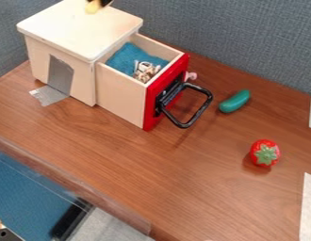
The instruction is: Moved the duck toy to top of drawer
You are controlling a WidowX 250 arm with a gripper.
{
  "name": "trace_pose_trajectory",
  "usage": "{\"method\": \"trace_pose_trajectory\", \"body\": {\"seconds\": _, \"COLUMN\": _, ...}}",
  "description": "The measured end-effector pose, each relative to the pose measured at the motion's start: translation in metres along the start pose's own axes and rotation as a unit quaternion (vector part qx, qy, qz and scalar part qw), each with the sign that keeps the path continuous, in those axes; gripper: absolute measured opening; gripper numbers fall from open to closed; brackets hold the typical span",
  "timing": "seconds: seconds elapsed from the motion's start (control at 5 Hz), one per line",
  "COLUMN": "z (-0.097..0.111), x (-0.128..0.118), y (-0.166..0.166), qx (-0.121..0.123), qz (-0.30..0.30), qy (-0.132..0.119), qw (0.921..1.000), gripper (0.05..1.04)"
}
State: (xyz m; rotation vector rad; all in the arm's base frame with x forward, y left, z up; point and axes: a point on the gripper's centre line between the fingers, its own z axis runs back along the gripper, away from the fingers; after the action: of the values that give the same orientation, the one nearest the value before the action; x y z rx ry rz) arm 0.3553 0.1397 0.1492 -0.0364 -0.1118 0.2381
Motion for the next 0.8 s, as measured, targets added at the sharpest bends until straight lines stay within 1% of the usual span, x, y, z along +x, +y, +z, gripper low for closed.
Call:
{"method": "trace_pose_trajectory", "body": {"seconds": 0.2, "z": -0.018, "x": 0.002, "y": 0.022, "qx": 0.021, "qz": 0.016, "qy": 0.001, "qw": 0.9997, "gripper": 0.214}}
{"method": "trace_pose_trajectory", "body": {"seconds": 0.4, "z": -0.029, "x": 0.001, "y": 0.029, "qx": 0.035, "qz": 0.019, "qy": 0.001, "qw": 0.9992, "gripper": 0.25}}
{"method": "trace_pose_trajectory", "body": {"seconds": 0.6, "z": -0.034, "x": 0.0, "y": 0.031, "qx": 0.035, "qz": 0.021, "qy": 0.005, "qw": 0.9992, "gripper": 0.507}}
{"method": "trace_pose_trajectory", "body": {"seconds": 0.8, "z": -0.032, "x": -0.002, "y": 0.029, "qx": 0.031, "qz": 0.008, "qy": 0.015, "qw": 0.9994, "gripper": 0.815}}
